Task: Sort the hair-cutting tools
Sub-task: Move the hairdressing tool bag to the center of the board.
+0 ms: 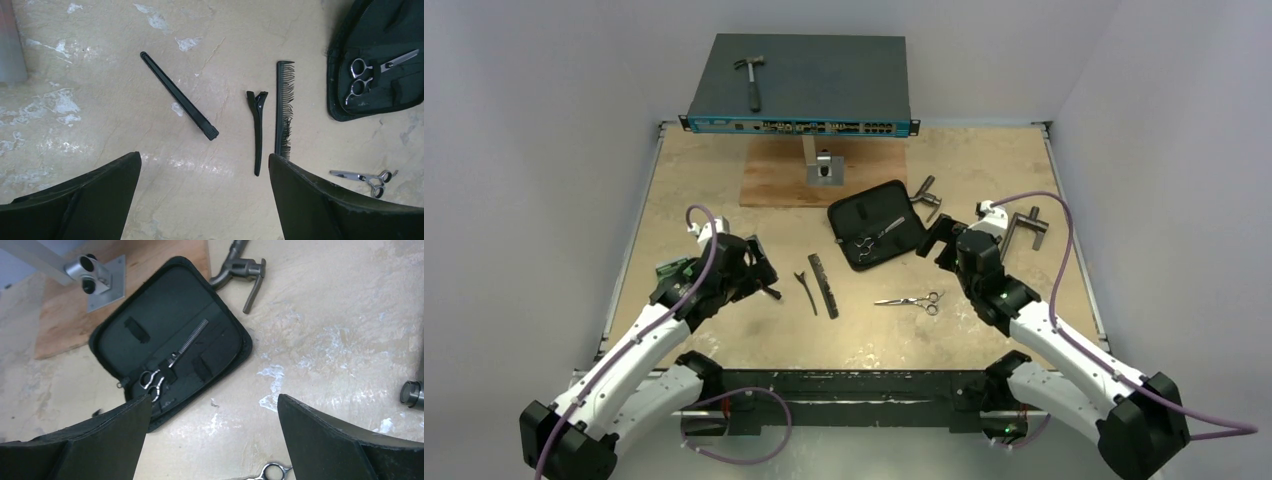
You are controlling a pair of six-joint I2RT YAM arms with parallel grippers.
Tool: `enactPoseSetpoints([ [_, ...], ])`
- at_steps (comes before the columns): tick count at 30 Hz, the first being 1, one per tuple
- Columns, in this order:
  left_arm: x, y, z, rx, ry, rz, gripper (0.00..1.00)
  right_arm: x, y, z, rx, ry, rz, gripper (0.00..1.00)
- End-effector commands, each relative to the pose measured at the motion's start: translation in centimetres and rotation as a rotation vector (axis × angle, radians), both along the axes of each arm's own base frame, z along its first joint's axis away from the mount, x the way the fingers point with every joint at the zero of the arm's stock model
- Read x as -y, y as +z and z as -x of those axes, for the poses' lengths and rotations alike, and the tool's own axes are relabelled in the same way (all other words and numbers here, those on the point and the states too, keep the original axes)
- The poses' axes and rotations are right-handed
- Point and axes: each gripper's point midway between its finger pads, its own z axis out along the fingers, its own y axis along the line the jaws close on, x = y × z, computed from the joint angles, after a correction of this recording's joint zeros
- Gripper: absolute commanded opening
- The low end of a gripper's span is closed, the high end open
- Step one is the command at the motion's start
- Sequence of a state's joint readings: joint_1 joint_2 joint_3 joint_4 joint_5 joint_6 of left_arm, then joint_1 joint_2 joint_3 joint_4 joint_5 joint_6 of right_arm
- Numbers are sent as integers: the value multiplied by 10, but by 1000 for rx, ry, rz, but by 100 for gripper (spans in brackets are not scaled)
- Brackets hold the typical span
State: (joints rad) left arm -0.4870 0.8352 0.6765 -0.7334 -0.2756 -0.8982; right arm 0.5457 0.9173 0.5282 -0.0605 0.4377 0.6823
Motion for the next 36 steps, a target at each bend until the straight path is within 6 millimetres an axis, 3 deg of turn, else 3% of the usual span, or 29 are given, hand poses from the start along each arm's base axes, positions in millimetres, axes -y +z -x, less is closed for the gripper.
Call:
enactPoseSetpoints([
  [1, 13, 23, -8, 96, -36, 76, 100, -10, 28, -2, 86, 47, -57, 99],
  [6, 24, 26, -12, 134, -65, 135, 100, -15, 33, -6, 90, 61, -85, 99],
  [10, 29, 9, -10, 97, -61, 163, 99, -20, 27, -18, 75, 61, -177, 96],
  [16, 39, -11, -1, 63, -73, 236, 97, -18, -8, -48, -22, 64, -236, 76],
  [22, 38, -14, 5, 73, -67, 255, 95, -23, -39, -58, -89, 41, -263, 63],
  [31, 37, -13, 7, 92, -53, 280, 91, -20, -71, -70, -179, -16, -221, 50],
  [36, 35, -17, 9, 85, -41, 285, 90, -22, -79, -78, -209, -33, -221, 45],
])
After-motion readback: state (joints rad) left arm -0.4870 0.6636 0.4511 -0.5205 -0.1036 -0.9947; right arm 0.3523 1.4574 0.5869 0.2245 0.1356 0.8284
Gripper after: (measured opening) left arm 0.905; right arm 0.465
